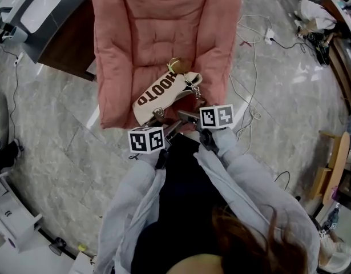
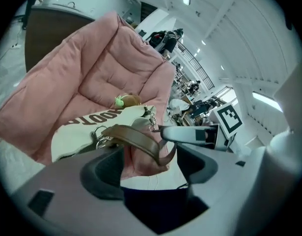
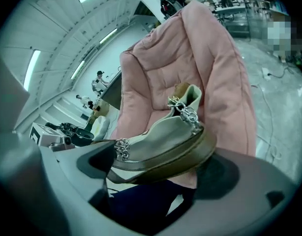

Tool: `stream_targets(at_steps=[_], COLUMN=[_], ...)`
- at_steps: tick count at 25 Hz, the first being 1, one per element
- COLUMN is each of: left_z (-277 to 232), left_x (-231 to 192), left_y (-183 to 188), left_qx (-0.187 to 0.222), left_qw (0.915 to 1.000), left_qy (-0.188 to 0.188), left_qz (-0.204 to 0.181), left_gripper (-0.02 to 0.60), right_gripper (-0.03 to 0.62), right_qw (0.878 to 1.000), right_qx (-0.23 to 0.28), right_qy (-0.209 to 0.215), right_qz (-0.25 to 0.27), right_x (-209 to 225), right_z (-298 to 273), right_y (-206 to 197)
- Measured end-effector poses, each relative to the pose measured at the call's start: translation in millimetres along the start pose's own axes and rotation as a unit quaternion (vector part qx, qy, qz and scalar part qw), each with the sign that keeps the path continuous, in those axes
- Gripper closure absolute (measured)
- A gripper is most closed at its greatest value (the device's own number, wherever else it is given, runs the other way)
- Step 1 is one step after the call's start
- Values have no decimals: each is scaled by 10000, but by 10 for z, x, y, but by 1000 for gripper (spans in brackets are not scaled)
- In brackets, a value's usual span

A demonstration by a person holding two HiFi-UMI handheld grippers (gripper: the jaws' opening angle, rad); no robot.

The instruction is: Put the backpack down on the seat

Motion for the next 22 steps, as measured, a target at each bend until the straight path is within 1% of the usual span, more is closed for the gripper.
stream_targets(at_steps=[3,6,9,12,16,18,22], left_z=[18,48,86,115,231,304,526], left_x=[-85,-143,-193,-207,-150,-134,-196], left_y=[-95,-191,-287,-324,-294,-206,8], left_qx=[-356,-522,-604,-694,-762,-629,-227], left_qw=[9992,9983,9979,9973,9963,9969,9987], left_qy=[127,195,201,209,179,235,291], left_qz=[-141,-146,-83,-145,-355,-416,-348], left_gripper=[229,219,219,219,219,216,215], right_gripper=[37,-6,-6,-6,-6,-6,7], right_qw=[9994,9979,9956,9937,9930,9934,9931], right_qx=[-24,-3,73,217,473,629,982], right_qy=[-255,-469,-697,-872,-858,-771,-410], right_qz=[-233,-454,-618,-668,-658,-572,-495], right_x=[90,172,249,271,119,2,-314], right_z=[17,82,200,343,500,535,472], right_y=[-113,-234,-371,-451,-507,-483,-378])
Point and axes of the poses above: the fingertips, and each gripper's own axes: z backward along the fingers, x to its right, y out of its top, the point moved 8 cm from there along z, backward along the fingers, and after that the axes turned 11 degrees about y, right-handed, at the moved point
